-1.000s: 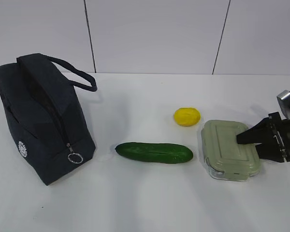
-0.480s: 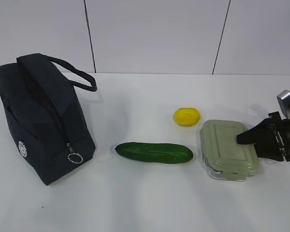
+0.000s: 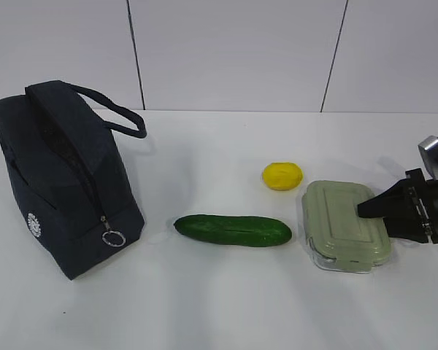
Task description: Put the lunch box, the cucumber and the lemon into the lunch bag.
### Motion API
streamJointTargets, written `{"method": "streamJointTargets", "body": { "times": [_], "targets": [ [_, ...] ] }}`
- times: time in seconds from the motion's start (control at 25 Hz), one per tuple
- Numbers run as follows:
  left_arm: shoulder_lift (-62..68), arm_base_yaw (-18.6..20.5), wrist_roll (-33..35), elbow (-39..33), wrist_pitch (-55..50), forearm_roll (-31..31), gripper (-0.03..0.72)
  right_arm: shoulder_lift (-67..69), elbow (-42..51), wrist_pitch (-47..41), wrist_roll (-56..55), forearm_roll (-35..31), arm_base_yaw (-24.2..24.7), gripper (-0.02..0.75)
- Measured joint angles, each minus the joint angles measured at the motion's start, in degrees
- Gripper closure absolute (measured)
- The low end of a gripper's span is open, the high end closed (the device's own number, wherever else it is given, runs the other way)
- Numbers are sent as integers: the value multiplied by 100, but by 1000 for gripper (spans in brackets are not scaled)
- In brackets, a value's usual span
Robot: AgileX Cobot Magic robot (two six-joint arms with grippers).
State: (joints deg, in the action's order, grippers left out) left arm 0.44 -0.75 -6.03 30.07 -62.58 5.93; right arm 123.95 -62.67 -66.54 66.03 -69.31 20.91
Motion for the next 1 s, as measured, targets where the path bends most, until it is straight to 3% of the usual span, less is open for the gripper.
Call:
{"method": "streamJointTargets", "body": {
  "times": [1.0],
  "targets": [
    [0,0,0,0,0,0,452,0,0,47,-410,-141,0,334]
  ]
}}
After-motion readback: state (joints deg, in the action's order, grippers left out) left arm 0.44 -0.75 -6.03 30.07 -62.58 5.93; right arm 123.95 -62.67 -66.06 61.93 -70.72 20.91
